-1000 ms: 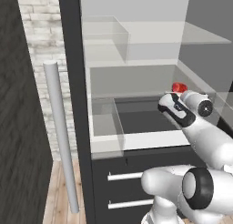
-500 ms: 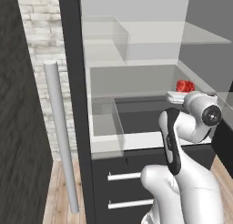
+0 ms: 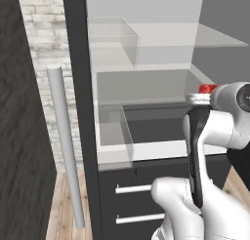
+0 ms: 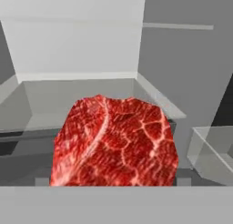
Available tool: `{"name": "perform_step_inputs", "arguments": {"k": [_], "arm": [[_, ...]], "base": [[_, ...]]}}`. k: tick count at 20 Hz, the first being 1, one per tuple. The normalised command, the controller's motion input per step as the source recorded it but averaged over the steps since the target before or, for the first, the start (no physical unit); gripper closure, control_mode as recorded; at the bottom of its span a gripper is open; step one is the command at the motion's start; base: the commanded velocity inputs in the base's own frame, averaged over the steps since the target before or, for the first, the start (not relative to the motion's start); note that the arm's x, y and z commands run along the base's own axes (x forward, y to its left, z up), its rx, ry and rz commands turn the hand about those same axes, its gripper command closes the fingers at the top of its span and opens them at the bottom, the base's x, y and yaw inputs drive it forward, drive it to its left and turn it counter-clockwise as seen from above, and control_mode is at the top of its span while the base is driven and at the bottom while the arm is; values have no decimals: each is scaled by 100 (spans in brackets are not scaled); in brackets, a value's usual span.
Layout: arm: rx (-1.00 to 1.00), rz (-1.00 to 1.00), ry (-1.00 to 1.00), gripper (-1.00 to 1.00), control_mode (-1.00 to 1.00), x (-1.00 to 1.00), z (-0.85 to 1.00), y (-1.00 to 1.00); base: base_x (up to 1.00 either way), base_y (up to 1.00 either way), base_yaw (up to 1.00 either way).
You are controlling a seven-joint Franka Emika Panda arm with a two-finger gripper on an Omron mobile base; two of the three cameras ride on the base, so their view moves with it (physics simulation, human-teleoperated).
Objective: Take the cheese, steak, and lime from the fridge and place them on the plate on the dining counter to create an appetizer plate.
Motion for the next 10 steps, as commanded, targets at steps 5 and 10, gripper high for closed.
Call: {"name": "perform_step_inputs", "arguments": {"k": [5, 10], "arm": [[0, 7, 28, 100, -100, -42, -9, 28], [6, 12, 21, 100, -100, -8, -40, 17]], "base": [[0, 0, 0], [0, 0, 0]]}}
